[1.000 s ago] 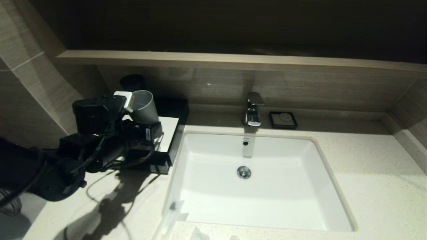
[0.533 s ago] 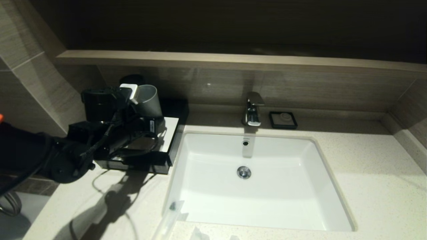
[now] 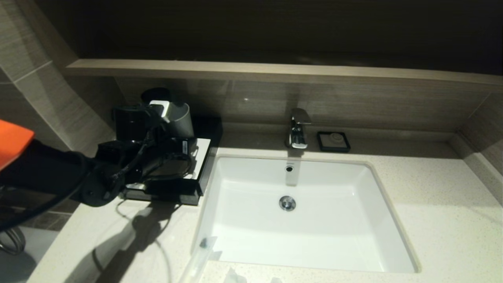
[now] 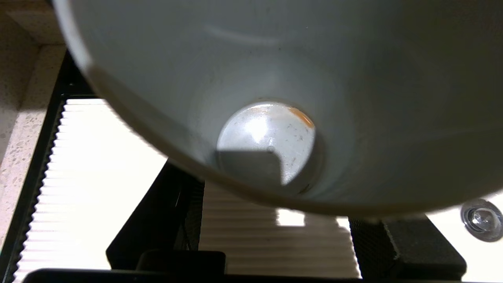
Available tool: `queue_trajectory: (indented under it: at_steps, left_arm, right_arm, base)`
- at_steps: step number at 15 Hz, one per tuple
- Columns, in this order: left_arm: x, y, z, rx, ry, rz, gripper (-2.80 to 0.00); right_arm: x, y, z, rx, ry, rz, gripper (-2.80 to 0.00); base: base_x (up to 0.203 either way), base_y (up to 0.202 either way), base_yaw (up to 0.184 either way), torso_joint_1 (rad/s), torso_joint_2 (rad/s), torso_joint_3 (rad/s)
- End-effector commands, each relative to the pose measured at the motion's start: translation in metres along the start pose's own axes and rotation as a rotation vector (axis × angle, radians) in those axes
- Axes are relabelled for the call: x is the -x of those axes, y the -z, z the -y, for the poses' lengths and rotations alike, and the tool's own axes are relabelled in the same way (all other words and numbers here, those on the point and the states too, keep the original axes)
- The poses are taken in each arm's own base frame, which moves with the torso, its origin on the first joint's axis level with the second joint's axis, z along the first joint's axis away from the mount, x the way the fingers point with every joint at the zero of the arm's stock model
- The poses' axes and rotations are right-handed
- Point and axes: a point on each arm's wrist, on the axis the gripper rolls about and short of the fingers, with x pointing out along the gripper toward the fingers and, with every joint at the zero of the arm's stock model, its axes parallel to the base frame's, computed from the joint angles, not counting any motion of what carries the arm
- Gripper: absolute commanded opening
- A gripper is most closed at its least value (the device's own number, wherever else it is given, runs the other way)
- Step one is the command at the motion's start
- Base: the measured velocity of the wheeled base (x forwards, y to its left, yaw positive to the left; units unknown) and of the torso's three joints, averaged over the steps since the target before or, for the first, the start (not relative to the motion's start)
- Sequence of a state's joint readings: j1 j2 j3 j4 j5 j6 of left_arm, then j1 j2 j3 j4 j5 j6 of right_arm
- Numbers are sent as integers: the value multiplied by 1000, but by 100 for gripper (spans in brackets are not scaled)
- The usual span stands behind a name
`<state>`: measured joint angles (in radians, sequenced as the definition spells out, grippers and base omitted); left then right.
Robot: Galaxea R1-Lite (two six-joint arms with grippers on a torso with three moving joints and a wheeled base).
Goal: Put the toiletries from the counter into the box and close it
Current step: Place the cup on the storage box
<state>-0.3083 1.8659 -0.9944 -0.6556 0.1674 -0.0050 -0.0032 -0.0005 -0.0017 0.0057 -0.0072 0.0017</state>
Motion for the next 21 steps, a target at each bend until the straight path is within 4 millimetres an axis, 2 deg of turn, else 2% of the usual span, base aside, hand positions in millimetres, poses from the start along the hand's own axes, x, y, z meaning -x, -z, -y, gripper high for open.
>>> queue_trajectory:
  at_steps: [1, 21]
  left_arm:
    - [-7, 1, 1, 1, -3, -3, -280]
    - [-31, -8, 8, 30, -3, -11, -280]
  right_arm:
    - [0, 0, 0, 0, 0, 0, -280]
    - [0, 0, 0, 0, 0, 0, -280]
  base:
    - [0, 0, 0, 0, 0, 0]
    - [0, 0, 0, 0, 0, 0]
